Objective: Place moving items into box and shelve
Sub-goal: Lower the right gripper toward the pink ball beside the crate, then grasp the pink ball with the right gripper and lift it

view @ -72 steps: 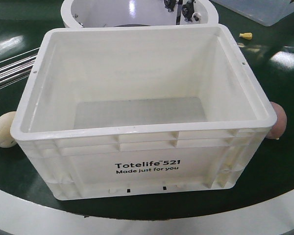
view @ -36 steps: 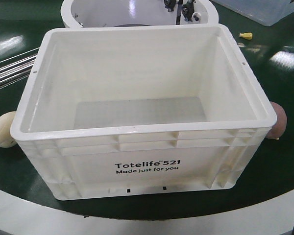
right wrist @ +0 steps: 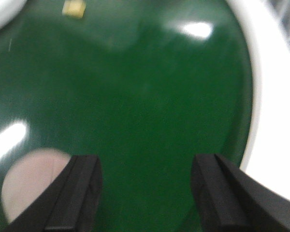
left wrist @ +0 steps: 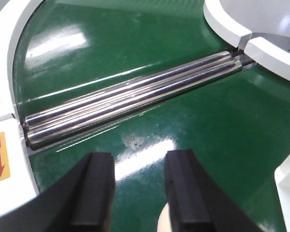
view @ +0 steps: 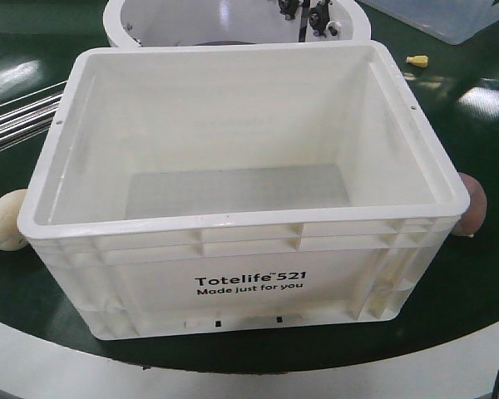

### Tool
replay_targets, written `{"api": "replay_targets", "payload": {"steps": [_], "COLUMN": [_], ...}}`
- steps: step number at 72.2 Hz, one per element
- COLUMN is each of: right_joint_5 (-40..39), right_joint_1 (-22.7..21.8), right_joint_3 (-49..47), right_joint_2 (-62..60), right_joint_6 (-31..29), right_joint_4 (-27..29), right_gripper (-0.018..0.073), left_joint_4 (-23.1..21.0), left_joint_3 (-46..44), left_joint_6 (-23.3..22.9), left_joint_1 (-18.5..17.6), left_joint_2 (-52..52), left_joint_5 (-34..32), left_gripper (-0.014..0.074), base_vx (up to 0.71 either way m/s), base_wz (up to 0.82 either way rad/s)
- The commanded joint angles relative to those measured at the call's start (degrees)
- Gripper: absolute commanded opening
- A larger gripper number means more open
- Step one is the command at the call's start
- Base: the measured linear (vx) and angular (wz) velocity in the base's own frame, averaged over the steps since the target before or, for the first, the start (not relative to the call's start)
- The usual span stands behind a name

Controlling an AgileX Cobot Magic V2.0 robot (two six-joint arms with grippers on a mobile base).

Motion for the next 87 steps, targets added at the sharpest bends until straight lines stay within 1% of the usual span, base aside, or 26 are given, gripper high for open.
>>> {"api": "replay_targets", "payload": {"steps": [1, 8, 17, 25, 38, 42, 45, 54, 58, 72, 79, 83, 87], "right_joint_5": [3.9, 8.1, 13.5, 16.4, 22.1, 23.8, 25.1, 24.7, 23.7, 19.7, 19.2, 19.3, 19.4], "right_joint_1": [2.2, 3.5, 3.5, 3.5, 3.5, 3.5, 3.5, 3.5, 3.5, 3.5, 3.5, 3.5, 3.5], "right_joint_3": [-4.3, -8.0, -13.1, -17.0, -22.4, -23.7, -24.8, -25.9, -25.9, -25.8, -25.8, -25.8, -25.8], "right_joint_2": [1.9, 5.9, 11.1, 15.4, 23.3, 25.4, 26.6, 29.4, 30.6, 35.6, 37.6, 38.5, 39.1], "right_joint_6": [-6.5, -8.8, -13.0, -15.0, -15.2, -15.8, -17.2, -22.3, -23.0, -22.4, -21.8, -20.8, -20.1], "right_joint_4": [1.8, 5.3, 10.0, 10.8, 11.5, 13.0, 15.4, 21.6, 22.9, 22.4, 22.5, 22.5, 22.6], "right_gripper": [0.0483, 0.0483, 0.0483, 0.0483, 0.0480, 0.0478, 0.0478, 0.0478, 0.0478, 0.0477, 0.0473, 0.0454, 0.0414], "left_joint_4": [-0.5, -0.5, -0.5, -0.5, -0.5, -0.5, -0.5, -0.5, -0.5, -0.5, -0.5, -0.5, -0.5], "left_joint_3": [-2.0, -2.0, -2.0, -2.0, -2.0, -2.0, -2.0, -2.0, -2.0, -2.0, -2.0, -2.0, -2.0], "left_joint_6": [-0.6, -0.6, -0.6, -0.6, -0.6, -0.6, -0.6, -0.6, -0.6, -0.6, -0.6, -0.6, -0.6], "left_joint_1": [0.2, 0.2, 0.2, 0.2, 0.2, 0.2, 0.2, 0.2, 0.2, 0.2, 0.2, 0.2, 0.2], "left_joint_2": [-0.6, -0.6, -0.6, -0.6, -0.6, -0.6, -0.6, -0.6, -0.6, -0.6, -0.6, -0.6, -0.6], "left_joint_5": [-3.6, -3.6, -3.6, -3.6, -3.6, -3.6, -3.6, -3.6, -3.6, -3.6, -3.6, -3.6, -3.6], "left_gripper": [0.0431, 0.0432, 0.0432, 0.0432, 0.0432, 0.0432, 0.0432, 0.0432, 0.0432, 0.0432, 0.0432, 0.0432, 0.0432], "base_vx": [0.00, 0.00, 0.00, 0.00, 0.00, 0.00, 0.00, 0.00, 0.00, 0.00, 0.00, 0.00, 0.00], "base_wz": [0.00, 0.00, 0.00, 0.00, 0.00, 0.00, 0.00, 0.00, 0.00, 0.00, 0.00, 0.00, 0.00]}}
